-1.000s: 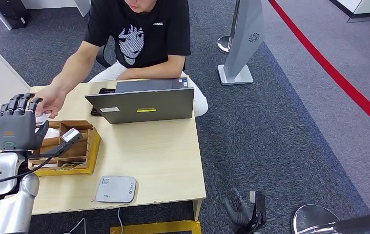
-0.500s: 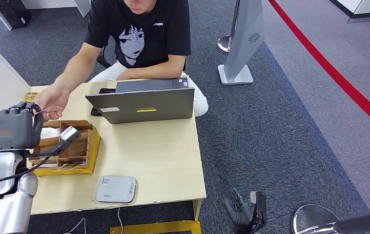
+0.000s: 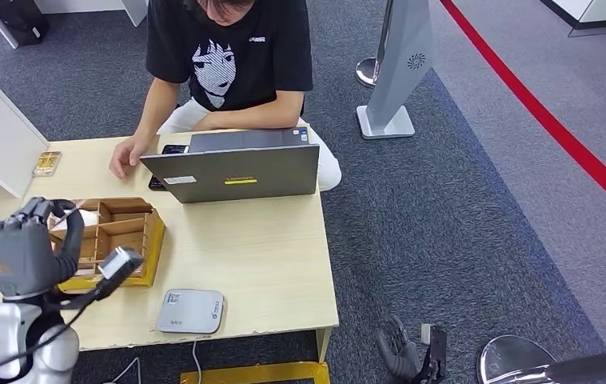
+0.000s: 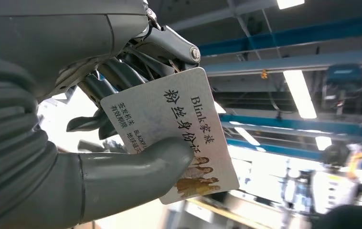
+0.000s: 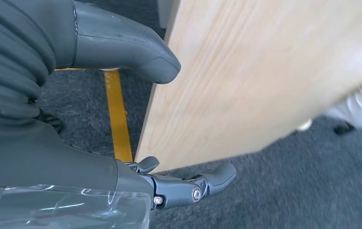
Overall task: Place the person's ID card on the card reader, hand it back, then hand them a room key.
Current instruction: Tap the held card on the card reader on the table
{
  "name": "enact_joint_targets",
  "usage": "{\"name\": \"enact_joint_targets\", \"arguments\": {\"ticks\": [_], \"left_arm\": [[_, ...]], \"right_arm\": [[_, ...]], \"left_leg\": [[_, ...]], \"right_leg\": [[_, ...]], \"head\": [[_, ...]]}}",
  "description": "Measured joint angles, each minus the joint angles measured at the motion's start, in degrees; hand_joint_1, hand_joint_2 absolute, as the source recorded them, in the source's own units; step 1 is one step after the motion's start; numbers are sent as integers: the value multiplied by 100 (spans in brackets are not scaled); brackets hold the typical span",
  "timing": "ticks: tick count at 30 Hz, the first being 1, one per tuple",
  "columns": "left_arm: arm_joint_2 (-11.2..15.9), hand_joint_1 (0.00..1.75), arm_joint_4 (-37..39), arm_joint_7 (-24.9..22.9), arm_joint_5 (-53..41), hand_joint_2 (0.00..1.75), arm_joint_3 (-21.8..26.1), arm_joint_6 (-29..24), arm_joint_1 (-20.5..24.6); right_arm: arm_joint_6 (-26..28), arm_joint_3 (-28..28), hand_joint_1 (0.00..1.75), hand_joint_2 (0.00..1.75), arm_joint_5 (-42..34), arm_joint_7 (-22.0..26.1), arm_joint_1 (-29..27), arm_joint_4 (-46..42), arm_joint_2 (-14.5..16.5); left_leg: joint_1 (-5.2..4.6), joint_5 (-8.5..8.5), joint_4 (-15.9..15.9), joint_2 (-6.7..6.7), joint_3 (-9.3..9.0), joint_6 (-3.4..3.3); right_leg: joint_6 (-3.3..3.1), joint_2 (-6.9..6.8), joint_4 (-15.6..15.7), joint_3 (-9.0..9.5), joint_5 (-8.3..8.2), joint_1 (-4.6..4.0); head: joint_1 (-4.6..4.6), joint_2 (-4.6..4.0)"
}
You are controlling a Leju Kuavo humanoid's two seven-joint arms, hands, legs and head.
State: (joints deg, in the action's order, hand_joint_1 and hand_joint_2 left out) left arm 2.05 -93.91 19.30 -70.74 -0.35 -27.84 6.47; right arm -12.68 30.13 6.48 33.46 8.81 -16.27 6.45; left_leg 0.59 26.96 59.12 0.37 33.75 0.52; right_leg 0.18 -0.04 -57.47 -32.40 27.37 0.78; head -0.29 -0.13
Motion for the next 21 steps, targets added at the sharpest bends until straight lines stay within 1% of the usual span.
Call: {"name": "enact_joint_targets", "arguments": {"ticks": [2,3,5,7,9,13,18,21], "left_arm": [[-243,175,-445,240,-92,175,-193,-184,-604],[-316,175,-606,291,-211,175,-359,-312,-882],[-398,175,-822,238,-440,175,-769,-549,-1338],[-430,175,-942,111,-573,175,-1150,-683,-1632],[-438,175,-976,54,-605,175,-1297,-708,-1725],[-439,175,-982,47,-607,175,-1317,-711,-1736],[-457,175,-1168,-86,-546,175,-1772,-684,-1946],[-460,175,-1200,-104,-323,175,-1820,-541,-1974]], "right_arm": [[9,129,0,175,-40,76,-75,-15,-1],[8,202,0,175,-48,104,-111,-29,-1],[0,356,0,175,-35,138,-171,-58,-2],[-17,495,0,175,-6,150,-212,-86,-2],[-27,550,0,175,9,154,-225,-97,-2],[-29,558,0,175,10,152,-226,-99,-2],[-51,820,0,175,86,152,-261,-142,-2],[-50,908,0,175,218,155,-264,-154,-2]], "left_leg": [[-2,7,0,1,1,-8],[-3,10,0,1,1,-12],[-4,14,0,0,1,-17],[-3,15,0,-2,2,-19],[-3,16,0,-2,3,-20],[-3,16,0,-2,3,-20],[2,6,-1,-4,-1,-11],[3,4,-1,-4,-1,-9]], "right_leg": [[5,1,5,0,4,2],[8,0,6,0,7,3],[14,-3,8,1,12,4],[18,-6,8,2,14,4],[18,-7,8,3,14,4],[18,-6,8,3,14,4],[10,-7,5,6,7,0],[6,-7,4,6,4,-2]], "head": [[1,0],[0,0],[-1,0],[2,0],[5,0],[5,0],[3,0],[4,0]]}}
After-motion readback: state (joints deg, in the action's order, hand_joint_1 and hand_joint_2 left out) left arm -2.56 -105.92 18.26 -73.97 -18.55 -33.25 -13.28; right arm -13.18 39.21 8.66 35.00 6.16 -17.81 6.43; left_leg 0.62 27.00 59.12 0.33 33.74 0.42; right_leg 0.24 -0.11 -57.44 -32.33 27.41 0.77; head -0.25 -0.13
